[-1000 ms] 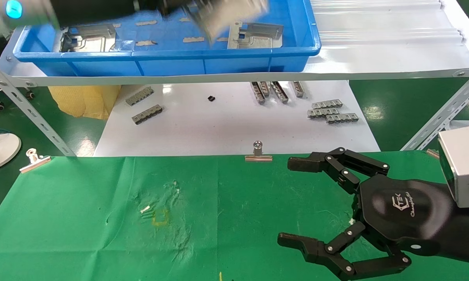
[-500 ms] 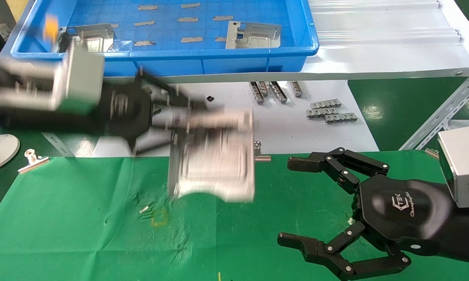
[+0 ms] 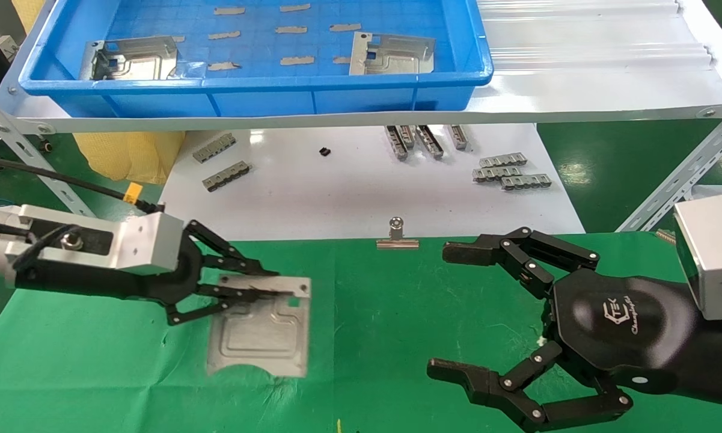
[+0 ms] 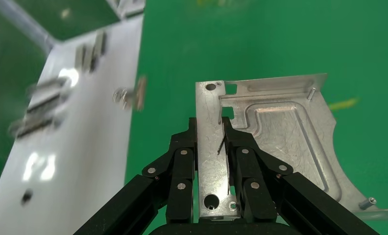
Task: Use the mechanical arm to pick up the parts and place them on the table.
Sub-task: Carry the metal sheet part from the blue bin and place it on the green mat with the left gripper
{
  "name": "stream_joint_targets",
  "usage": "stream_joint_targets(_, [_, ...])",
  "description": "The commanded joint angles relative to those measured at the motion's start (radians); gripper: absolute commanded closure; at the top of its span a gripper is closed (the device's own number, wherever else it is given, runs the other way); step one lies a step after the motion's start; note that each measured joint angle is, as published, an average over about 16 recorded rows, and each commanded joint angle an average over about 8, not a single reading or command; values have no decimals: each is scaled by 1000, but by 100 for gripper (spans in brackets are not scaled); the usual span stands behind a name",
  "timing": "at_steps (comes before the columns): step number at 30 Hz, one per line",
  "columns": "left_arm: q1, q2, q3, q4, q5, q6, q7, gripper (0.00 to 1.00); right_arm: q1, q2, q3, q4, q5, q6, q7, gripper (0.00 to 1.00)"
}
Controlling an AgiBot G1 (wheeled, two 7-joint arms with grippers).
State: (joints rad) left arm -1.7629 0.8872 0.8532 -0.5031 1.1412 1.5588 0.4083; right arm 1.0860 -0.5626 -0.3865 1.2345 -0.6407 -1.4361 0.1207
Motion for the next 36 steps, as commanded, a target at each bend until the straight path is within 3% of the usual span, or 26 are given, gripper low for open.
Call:
stream_joint_targets(1, [-8, 2, 19, 49, 23, -3, 27, 100, 0, 0, 0, 0, 0, 0, 0, 0])
stream_joint_targets(14, [-10, 100, 63, 319, 123, -166, 226, 100, 0, 0, 0, 0, 0, 0, 0, 0])
stream_joint_targets(27, [1, 131, 23, 438, 60, -98, 327, 100, 0, 0, 0, 0, 0, 0, 0, 0])
stream_joint_targets(34, [8, 143, 39, 457, 84, -74, 364, 100, 0, 0, 0, 0, 0, 0, 0, 0])
stream_joint_targets(35, [9, 145, 43, 458, 89, -74, 371, 94, 0, 0, 0, 0, 0, 0, 0, 0])
stream_joint_targets(36, [9, 148, 47, 458, 94, -75, 378, 82, 0, 0, 0, 0, 0, 0, 0, 0])
